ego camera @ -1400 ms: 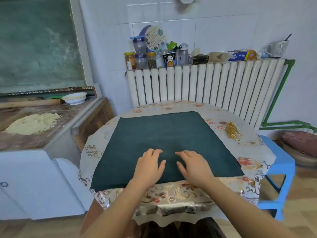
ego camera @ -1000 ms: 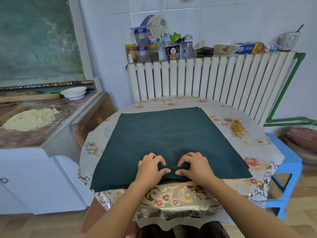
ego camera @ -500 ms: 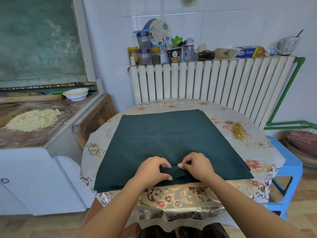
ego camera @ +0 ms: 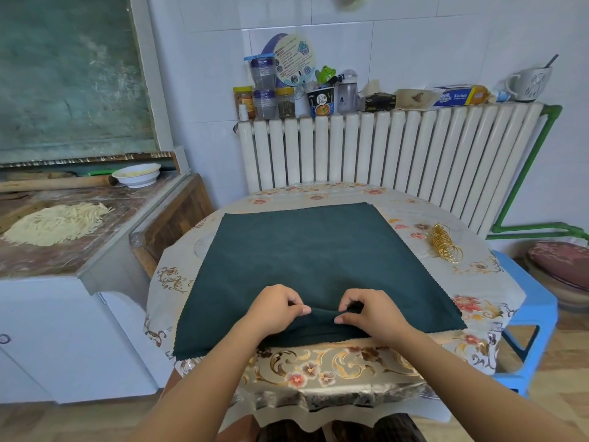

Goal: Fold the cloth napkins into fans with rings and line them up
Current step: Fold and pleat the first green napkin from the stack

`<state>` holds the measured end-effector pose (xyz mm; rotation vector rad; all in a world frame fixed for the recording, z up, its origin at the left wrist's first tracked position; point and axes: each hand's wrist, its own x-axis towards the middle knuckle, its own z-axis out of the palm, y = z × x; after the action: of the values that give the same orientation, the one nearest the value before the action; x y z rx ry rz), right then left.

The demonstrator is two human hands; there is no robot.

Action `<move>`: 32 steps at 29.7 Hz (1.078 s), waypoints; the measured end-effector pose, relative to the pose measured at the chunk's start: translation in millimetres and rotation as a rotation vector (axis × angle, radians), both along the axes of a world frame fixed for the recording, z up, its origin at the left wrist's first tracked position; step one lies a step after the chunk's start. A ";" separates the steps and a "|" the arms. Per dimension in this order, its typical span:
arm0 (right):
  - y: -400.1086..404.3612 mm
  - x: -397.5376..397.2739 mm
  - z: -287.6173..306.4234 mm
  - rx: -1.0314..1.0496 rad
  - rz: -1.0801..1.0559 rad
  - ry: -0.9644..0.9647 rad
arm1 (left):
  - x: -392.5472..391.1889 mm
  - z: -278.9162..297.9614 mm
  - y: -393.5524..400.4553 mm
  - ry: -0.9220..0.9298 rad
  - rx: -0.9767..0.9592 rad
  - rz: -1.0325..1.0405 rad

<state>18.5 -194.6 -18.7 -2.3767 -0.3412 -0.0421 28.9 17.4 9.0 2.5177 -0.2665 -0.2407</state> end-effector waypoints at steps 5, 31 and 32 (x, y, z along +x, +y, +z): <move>-1.3 5.0 10.9 0.063 -0.010 0.080 | -4.3 4.7 -0.4 0.047 -0.109 -0.050; -9.6 11.6 43.6 -0.199 -0.037 0.171 | 5.1 25.8 0.2 0.141 -0.131 0.105; -10.9 11.4 45.5 -0.210 -0.069 0.154 | 6.5 27.6 4.0 0.133 -0.057 0.085</move>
<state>29.9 -205.5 26.8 -2.5802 -0.1984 0.1509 35.3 21.4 36.6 2.4377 -0.1112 -0.3600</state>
